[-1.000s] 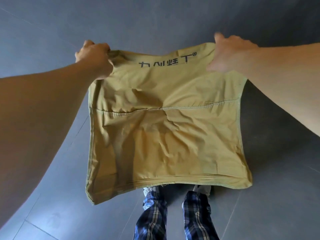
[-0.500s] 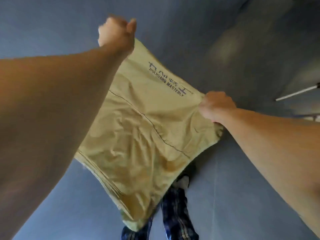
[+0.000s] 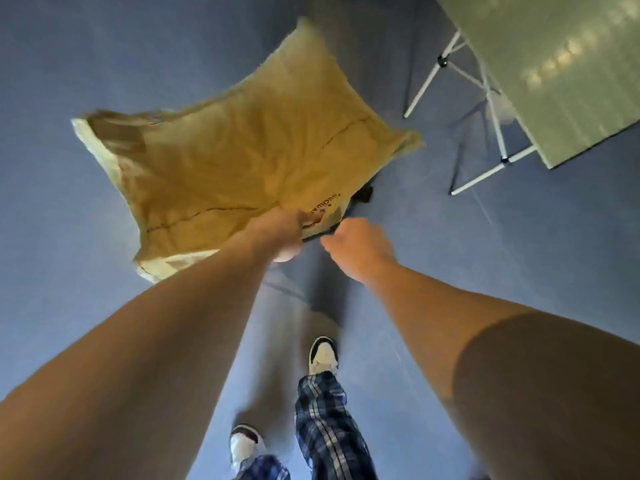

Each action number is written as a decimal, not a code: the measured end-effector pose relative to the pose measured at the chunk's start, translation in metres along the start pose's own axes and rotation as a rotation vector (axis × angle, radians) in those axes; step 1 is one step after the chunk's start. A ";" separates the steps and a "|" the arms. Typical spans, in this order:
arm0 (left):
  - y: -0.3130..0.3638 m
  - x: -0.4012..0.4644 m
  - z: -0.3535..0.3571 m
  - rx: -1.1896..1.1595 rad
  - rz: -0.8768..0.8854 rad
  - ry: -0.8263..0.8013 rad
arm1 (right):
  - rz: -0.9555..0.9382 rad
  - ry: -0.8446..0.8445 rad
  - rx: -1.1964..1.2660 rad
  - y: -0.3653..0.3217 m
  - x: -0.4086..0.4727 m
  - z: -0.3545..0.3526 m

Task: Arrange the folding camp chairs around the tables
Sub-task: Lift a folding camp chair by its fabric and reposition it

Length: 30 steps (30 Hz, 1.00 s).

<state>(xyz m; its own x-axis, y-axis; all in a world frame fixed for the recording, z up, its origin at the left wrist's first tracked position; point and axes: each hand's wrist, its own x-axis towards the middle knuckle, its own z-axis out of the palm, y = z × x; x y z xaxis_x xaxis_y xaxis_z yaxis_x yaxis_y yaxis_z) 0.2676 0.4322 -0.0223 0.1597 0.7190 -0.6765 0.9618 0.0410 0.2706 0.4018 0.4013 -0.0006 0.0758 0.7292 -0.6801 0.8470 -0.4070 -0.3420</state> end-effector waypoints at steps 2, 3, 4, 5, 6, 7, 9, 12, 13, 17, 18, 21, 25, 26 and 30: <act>0.005 0.004 -0.011 0.153 0.029 -0.015 | -0.069 0.411 -0.239 0.025 0.011 -0.038; 0.008 0.009 -0.018 0.194 0.020 -0.017 | -0.106 0.454 -0.418 0.036 0.015 -0.054; 0.009 0.013 -0.022 0.222 0.009 -0.014 | -0.093 0.391 -0.572 0.045 0.020 -0.065; 0.009 0.016 -0.024 0.254 0.001 -0.014 | -0.041 0.286 -0.656 0.052 0.023 -0.072; 0.010 0.019 -0.025 0.311 0.000 0.007 | 0.052 0.173 -0.647 0.058 0.026 -0.075; 0.008 0.023 -0.026 0.389 -0.011 0.056 | 0.167 0.067 -0.564 0.063 0.028 -0.076; -0.001 0.031 -0.030 0.471 -0.104 0.173 | 0.303 -0.071 -0.408 0.067 0.029 -0.071; -0.015 0.044 -0.049 0.449 -0.149 0.280 | 0.275 -0.080 -0.449 0.062 0.026 -0.072; -0.019 0.053 -0.057 0.435 -0.122 0.310 | 0.264 -0.065 -0.451 0.060 0.026 -0.076; -0.020 0.097 -0.079 0.452 -0.031 0.277 | 0.279 -0.040 -0.396 0.053 0.025 -0.081; -0.014 0.105 -0.082 0.446 -0.031 0.249 | 0.300 -0.028 -0.372 0.052 0.023 -0.078; -0.004 0.114 -0.090 0.530 -0.039 0.189 | 0.363 0.007 -0.283 0.043 0.021 -0.066; -0.024 0.137 -0.121 0.682 0.155 0.194 | 0.414 0.031 -0.201 0.014 0.016 -0.055; -0.029 0.143 -0.129 0.701 0.181 0.188 | 0.413 0.033 -0.195 0.008 0.016 -0.052; -0.034 0.150 -0.148 0.789 0.261 0.184 | 0.438 0.020 -0.137 -0.004 0.016 -0.042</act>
<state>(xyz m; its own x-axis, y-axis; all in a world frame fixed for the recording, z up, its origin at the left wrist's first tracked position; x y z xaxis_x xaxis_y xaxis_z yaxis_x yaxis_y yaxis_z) 0.2263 0.6418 -0.0316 0.4247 0.7424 -0.5182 0.7833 -0.5883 -0.2009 0.4214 0.4372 0.0173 0.4511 0.5162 -0.7280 0.7946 -0.6037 0.0644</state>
